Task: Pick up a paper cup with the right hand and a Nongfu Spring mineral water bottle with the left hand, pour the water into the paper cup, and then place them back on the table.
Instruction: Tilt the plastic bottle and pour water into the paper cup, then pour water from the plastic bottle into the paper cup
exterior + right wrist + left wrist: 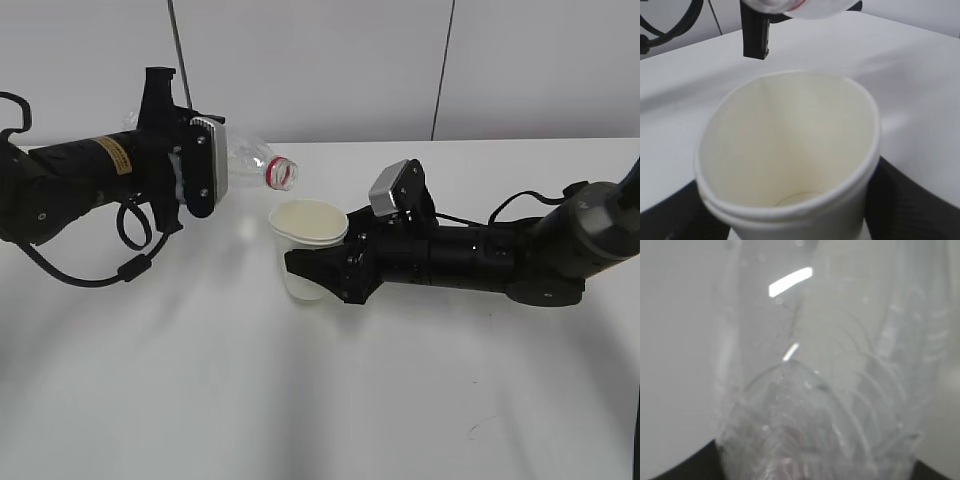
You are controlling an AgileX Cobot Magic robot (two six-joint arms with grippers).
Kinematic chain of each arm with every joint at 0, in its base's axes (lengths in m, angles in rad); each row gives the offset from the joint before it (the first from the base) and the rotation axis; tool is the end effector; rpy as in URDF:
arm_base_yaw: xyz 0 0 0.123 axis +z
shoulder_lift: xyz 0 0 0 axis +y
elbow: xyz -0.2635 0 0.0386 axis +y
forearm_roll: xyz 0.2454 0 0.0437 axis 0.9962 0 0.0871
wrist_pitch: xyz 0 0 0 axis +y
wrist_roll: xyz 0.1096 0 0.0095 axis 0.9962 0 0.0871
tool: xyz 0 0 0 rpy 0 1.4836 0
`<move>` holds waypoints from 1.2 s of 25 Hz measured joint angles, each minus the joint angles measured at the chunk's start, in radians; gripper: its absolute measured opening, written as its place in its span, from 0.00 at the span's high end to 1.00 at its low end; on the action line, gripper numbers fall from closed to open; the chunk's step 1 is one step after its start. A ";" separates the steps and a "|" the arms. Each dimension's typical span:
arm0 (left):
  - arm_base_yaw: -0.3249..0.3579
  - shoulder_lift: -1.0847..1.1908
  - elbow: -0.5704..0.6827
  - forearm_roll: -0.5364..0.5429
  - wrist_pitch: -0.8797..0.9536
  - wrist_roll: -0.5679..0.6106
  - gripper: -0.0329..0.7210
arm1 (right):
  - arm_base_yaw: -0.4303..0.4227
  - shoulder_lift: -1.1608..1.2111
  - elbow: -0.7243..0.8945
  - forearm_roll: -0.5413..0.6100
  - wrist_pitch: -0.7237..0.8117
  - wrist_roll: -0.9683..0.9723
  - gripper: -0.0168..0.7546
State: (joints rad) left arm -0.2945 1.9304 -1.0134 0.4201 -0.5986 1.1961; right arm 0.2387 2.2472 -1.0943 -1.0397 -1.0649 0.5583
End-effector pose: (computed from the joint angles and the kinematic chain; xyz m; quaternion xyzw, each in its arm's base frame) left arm 0.3907 -0.1449 0.1589 0.6728 0.4224 0.2779 0.5401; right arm 0.3720 0.1759 0.0746 -0.3736 0.6821 0.3645 0.5121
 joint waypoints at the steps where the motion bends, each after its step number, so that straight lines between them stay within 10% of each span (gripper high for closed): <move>1: 0.000 0.000 0.000 -0.001 0.000 0.011 0.53 | 0.000 0.000 0.000 0.000 0.000 0.000 0.30; 30: 0.000 0.000 0.000 -0.052 -0.022 0.153 0.54 | 0.000 0.000 0.000 -0.027 0.004 0.002 0.30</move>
State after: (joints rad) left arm -0.2945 1.9304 -1.0134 0.3685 -0.6201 1.3493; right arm 0.2387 2.2472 -1.0943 -1.0669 -1.0612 0.5602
